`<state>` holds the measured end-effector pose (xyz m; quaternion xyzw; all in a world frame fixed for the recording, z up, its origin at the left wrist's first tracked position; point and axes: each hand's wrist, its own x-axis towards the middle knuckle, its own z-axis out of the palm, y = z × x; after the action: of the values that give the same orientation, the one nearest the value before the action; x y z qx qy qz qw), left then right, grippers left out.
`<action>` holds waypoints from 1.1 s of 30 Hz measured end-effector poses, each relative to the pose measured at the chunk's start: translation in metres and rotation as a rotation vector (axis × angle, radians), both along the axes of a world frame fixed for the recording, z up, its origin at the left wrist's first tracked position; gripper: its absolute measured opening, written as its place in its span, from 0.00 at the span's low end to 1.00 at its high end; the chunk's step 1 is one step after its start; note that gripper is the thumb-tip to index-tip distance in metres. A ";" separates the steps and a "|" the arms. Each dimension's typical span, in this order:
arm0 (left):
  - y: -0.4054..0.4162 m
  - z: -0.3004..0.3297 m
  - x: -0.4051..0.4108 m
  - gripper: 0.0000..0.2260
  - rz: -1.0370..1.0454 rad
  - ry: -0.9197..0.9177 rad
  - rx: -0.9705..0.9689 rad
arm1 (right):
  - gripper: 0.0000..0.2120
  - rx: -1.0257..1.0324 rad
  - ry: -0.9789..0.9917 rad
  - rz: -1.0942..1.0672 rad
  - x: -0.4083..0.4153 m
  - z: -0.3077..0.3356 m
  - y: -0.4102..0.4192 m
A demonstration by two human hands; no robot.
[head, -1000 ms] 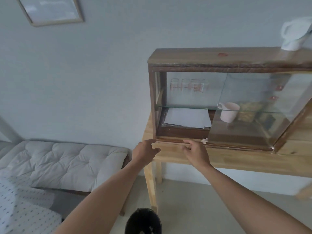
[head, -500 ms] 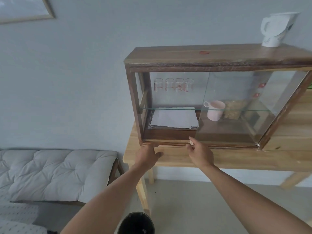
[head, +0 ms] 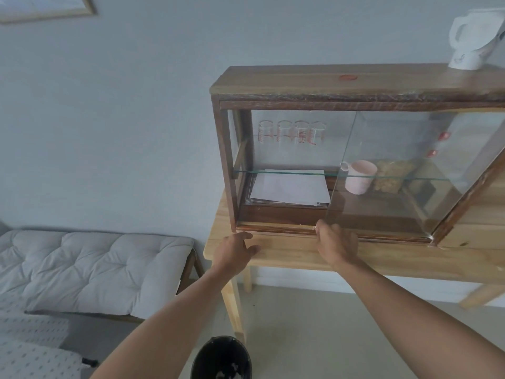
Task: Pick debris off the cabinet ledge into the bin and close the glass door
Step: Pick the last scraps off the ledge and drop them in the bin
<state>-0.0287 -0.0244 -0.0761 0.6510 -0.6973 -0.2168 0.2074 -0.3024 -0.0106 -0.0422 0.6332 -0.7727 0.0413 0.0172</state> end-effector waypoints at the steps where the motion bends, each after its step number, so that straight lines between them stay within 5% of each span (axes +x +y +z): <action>1: 0.000 0.000 0.001 0.22 0.001 0.008 0.003 | 0.09 -0.003 0.017 0.015 0.000 0.001 -0.001; 16: 0.010 0.001 0.026 0.21 0.064 0.087 -0.008 | 0.04 -0.163 -0.215 0.154 0.044 -0.017 0.013; 33: 0.057 -0.012 0.110 0.17 0.237 0.090 0.017 | 0.11 -0.176 -0.335 0.367 0.155 -0.026 0.023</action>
<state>0.0812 0.0328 -0.0882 0.7201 -0.6038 -0.2256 0.2570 -0.1472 0.0127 -0.0681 0.7431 -0.6305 0.2151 -0.0639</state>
